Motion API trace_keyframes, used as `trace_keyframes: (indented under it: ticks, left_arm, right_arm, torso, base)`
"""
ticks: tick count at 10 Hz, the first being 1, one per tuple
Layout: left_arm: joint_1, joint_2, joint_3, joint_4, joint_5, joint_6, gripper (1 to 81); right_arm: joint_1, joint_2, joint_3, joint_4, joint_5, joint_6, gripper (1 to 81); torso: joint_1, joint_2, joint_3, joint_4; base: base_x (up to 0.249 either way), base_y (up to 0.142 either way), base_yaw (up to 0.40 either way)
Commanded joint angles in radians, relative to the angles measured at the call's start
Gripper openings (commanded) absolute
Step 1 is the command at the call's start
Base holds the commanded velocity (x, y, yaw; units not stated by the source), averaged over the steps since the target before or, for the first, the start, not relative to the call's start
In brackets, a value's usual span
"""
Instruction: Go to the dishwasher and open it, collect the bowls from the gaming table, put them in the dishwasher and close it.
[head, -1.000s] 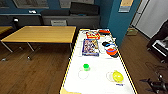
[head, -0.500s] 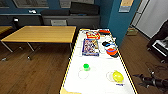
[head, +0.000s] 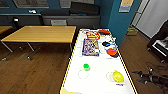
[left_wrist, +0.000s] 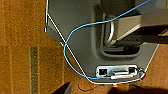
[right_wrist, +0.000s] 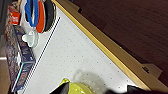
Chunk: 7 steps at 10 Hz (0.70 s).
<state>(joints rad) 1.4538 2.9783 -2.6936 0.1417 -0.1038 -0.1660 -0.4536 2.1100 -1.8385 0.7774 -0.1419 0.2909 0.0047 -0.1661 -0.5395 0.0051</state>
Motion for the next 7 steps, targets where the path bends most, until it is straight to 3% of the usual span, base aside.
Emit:
trace_keyframes:
  ticks: [1,7]
  left_arm:
    - [-0.006,-0.005,-0.003,-0.008,0.067,-0.004,81.1]
    - [-0.006,-0.005,-0.005,-0.008,0.069,-0.004,81.1]
  right_arm:
    - [0.114,0.006,-0.043,0.022,-0.058,0.01,81.1]
    - [0.085,0.113,-0.132,0.017,-0.059,0.028,81.1]
  torso:
    - [0.0,0.0,0.0,0.0]
    - [0.0,0.0,0.0,0.0]
  base:
    - [0.0,0.0,0.0]
    - [0.0,0.0,0.0]
